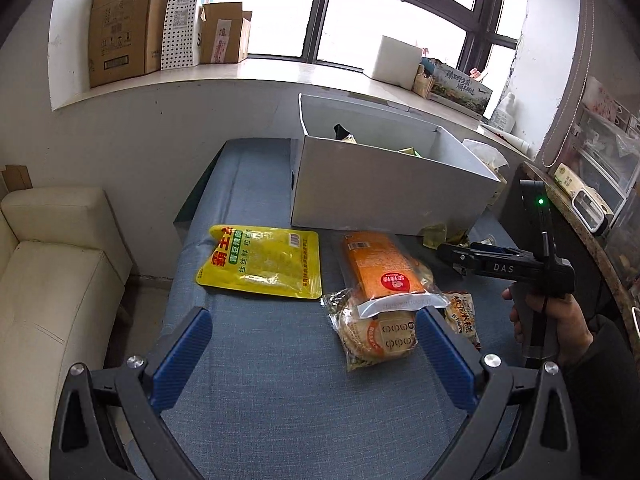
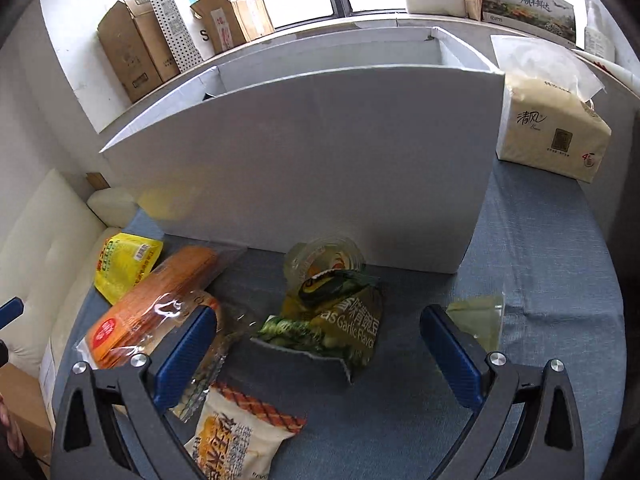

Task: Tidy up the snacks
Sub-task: 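Release both chip bags into the white box, then grasp green snack bag with right gripper while left gripper grasps yellow pouch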

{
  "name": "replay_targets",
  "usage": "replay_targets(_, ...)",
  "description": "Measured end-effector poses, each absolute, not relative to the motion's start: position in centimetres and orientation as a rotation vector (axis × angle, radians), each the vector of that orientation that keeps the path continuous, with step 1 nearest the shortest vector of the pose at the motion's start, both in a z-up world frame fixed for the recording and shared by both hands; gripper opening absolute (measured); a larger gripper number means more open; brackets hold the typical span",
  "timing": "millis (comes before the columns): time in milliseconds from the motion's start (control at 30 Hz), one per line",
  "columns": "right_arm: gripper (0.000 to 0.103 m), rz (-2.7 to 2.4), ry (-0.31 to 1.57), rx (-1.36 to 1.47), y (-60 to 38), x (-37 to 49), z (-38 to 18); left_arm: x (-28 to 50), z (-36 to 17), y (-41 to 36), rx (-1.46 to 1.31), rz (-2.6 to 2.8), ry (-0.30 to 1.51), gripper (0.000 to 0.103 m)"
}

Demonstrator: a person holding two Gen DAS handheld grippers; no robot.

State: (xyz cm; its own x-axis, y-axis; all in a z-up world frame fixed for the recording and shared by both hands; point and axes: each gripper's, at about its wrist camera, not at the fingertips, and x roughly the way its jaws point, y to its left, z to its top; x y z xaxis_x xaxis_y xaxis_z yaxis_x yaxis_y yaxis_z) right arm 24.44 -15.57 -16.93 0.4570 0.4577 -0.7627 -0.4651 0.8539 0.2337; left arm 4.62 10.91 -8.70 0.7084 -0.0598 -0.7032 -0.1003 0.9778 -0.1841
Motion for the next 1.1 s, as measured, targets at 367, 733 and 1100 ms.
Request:
replay_targets(367, 0.050, 0.557, 0.911, -0.021, -17.0, 22.8, -15.8, 5.7, -10.1, 13.0, -0.229, 0.029, 0.813, 0.103)
replay_targets(733, 0.050, 0.679, 0.803, 0.103, -20.0, 15.5, -11.3, 14.8, -14.0, 16.5, -0.197, 0.036, 0.968, 0.103)
replay_targets(1100, 0.050, 0.704, 0.788, 0.106, -20.3, 12.6, -11.2, 18.1, -15.8, 16.9, -0.010, -0.043, 0.998, 0.103)
